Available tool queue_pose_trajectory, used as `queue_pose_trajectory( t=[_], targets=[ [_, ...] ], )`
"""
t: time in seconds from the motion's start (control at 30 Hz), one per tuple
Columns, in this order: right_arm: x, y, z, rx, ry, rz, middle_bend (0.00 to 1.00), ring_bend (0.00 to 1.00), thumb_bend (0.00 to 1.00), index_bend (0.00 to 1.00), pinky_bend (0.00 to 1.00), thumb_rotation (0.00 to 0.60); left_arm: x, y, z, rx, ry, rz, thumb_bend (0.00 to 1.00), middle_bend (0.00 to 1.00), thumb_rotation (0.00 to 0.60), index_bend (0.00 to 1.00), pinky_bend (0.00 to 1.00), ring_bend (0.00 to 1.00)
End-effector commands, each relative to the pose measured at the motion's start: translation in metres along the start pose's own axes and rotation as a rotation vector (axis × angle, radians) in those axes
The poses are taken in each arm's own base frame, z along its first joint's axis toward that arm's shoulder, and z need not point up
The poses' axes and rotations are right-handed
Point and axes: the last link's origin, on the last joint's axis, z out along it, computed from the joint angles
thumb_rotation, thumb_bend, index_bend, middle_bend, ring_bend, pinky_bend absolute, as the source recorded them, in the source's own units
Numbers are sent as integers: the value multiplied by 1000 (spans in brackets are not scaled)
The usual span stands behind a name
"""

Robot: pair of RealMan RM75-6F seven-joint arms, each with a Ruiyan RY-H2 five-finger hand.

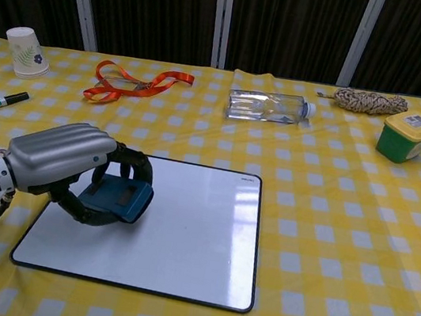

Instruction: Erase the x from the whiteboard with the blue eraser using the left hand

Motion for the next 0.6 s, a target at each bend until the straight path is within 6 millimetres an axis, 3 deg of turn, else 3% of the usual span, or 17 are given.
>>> queue_pose_trajectory(
  t=[0.03, 0.4, 0.6],
  targets=[
    [-1, -1, 0, 4, -1, -2, 0, 0, 69, 14, 0, 600, 0, -2, -3, 0, 4, -14, 572, 603, 600, 801, 540, 565],
    [-1, -1, 0, 9, 3, -3, 0, 0, 69, 14, 0, 600, -11, 30, -9, -90, 4, -69, 573, 603, 600, 800, 540, 565],
    [-1, -2, 0, 10, 4, -5, 0, 0, 69, 14, 0, 600, -10, 29, -8, -98, 29, -43, 572, 603, 600, 800, 540, 565]
  ],
)
